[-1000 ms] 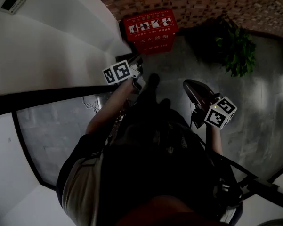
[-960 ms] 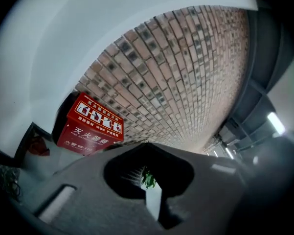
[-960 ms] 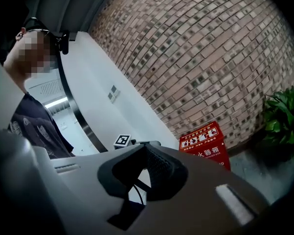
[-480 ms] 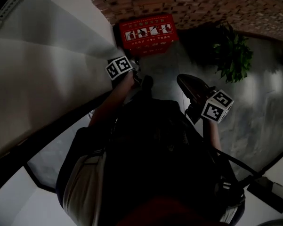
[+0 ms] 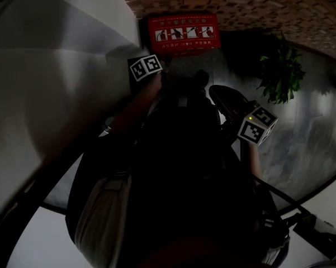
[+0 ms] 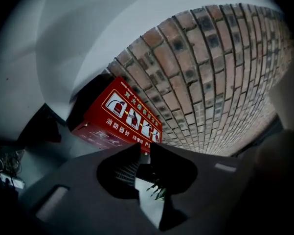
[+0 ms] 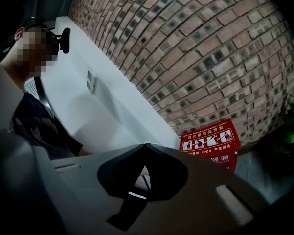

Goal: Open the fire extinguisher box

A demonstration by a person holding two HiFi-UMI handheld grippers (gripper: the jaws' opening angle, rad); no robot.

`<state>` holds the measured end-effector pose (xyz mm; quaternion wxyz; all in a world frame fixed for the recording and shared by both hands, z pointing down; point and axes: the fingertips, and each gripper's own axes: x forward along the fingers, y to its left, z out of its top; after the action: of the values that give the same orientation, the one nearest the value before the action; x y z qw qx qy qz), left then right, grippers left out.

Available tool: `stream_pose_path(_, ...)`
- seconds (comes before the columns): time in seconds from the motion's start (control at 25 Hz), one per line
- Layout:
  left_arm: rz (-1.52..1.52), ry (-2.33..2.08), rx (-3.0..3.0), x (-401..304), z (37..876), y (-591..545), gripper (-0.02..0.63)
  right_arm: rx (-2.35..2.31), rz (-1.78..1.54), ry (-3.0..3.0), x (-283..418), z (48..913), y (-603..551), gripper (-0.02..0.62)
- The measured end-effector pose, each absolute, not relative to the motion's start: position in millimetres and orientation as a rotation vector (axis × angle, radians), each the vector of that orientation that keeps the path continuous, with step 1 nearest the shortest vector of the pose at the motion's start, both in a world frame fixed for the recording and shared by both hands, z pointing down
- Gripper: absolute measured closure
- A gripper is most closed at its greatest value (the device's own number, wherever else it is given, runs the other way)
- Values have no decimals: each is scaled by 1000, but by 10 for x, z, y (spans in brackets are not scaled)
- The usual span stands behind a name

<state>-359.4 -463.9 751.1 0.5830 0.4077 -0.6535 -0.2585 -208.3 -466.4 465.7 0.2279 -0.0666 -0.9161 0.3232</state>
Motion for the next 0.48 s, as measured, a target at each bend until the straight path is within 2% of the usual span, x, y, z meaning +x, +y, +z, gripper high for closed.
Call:
stream_pose_path(0.08, -633, -1480, 929, -3571, 7632, -4704, 454, -198, 894, -2501, -2110, 4712, -4731, 595)
stream_pose_path(0.12, -641, -1467, 908, -3562, 7699, -4725, 429, -207, 890, -2489, -2112, 4736, -4770, 595)
stream_pose_path(0.48, -624, -1497, 714, -3734, 8264, -4778, 422, -269, 855, -2399, -2062, 4886, -5012, 595)
